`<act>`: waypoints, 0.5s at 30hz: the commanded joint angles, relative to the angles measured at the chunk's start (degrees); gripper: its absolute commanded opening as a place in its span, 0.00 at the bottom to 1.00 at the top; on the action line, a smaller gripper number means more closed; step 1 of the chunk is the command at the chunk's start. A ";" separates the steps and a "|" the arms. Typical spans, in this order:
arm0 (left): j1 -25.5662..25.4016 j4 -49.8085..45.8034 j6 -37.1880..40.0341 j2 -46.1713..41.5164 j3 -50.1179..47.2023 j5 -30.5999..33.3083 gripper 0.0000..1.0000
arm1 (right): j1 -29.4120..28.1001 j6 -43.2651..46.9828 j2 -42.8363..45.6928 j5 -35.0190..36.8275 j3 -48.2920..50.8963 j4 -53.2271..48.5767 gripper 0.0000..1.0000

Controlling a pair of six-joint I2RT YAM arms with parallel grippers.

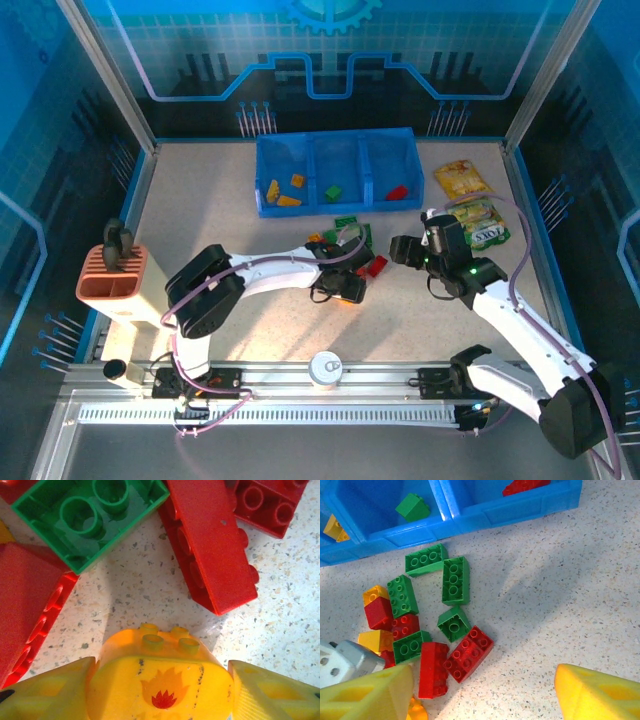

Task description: Sort the legos into containers by color

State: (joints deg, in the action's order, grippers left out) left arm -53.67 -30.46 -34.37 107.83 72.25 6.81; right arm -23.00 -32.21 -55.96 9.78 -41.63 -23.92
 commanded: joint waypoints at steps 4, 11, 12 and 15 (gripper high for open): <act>6.10 -1.10 2.52 -11.50 1.28 1.62 0.55 | 0.94 -0.75 1.16 -1.09 0.27 0.72 0.75; 24.05 1.82 6.51 -12.45 7.74 2.73 0.56 | 0.70 -0.62 -2.23 -4.59 0.32 1.32 0.75; 26.46 1.91 6.83 -10.95 9.56 2.81 0.56 | 0.53 -0.58 -2.83 -4.61 0.35 1.33 0.75; 31.61 1.40 8.50 -5.14 16.25 3.43 0.56 | 0.20 0.26 -5.69 -5.23 -0.87 -0.34 0.76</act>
State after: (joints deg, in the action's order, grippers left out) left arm -24.91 -29.28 -28.97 98.02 83.74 9.06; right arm -22.81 -32.16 -59.68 6.35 -41.60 -23.90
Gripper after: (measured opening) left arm 0.593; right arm 0.756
